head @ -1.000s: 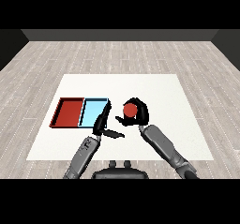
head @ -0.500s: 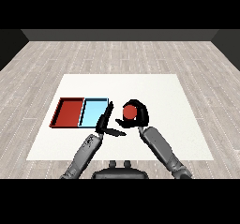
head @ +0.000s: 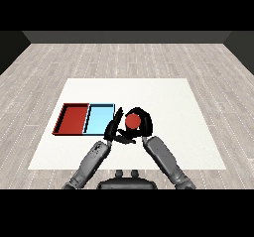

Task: Pick the red can and put it in the red box

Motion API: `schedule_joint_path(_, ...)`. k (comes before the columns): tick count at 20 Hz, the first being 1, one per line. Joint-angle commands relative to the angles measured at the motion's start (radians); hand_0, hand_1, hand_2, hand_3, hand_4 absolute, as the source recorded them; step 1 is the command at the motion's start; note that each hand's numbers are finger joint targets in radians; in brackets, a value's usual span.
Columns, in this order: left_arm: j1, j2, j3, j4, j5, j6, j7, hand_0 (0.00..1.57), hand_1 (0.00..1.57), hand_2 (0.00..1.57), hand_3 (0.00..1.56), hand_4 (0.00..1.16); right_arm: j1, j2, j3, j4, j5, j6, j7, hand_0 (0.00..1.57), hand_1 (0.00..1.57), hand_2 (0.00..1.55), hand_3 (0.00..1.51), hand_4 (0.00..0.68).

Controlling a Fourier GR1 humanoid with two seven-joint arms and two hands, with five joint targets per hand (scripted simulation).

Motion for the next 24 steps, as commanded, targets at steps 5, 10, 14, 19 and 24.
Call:
schedule_joint_path(5,-0.07,0.0,-0.005,0.104,0.066,0.012,-0.028,0.0,0.0,0.0,0.0,0.0,0.092,0.02,0.058,-0.123,0.035,-0.02,0.046,1.51,1.51,1.45,1.42,0.657)
schedule_joint_path(10,0.049,0.01,-0.034,-0.005,0.024,-0.052,-0.026,0.0,0.0,0.0,0.0,0.0,-0.045,0.02,0.124,0.022,-0.065,-0.103,-0.032,1.53,1.53,1.46,1.42,0.658)
schedule_joint_path(14,-0.069,0.0,-0.08,0.058,0.096,0.037,-0.039,0.0,0.0,0.0,0.0,0.0,-0.079,0.02,0.042,0.071,-0.06,-0.046,-0.024,1.52,1.52,1.46,1.4,0.646)
schedule_joint_path(19,-0.088,0.0,-0.018,0.091,0.16,0.185,-0.051,0.37,0.37,0.72,0.57,0.91,-0.059,0.02,0.092,0.03,-0.022,-0.077,0.003,1.54,1.54,1.47,1.4,0.651)
schedule_joint_path(24,-0.122,0.0,-0.147,0.189,0.242,0.307,-0.112,1.57,1.57,1.56,1.47,1.12,-0.032,0.02,0.099,-0.013,-0.037,-0.08,0.003,1.49,1.49,1.45,1.39,0.654)
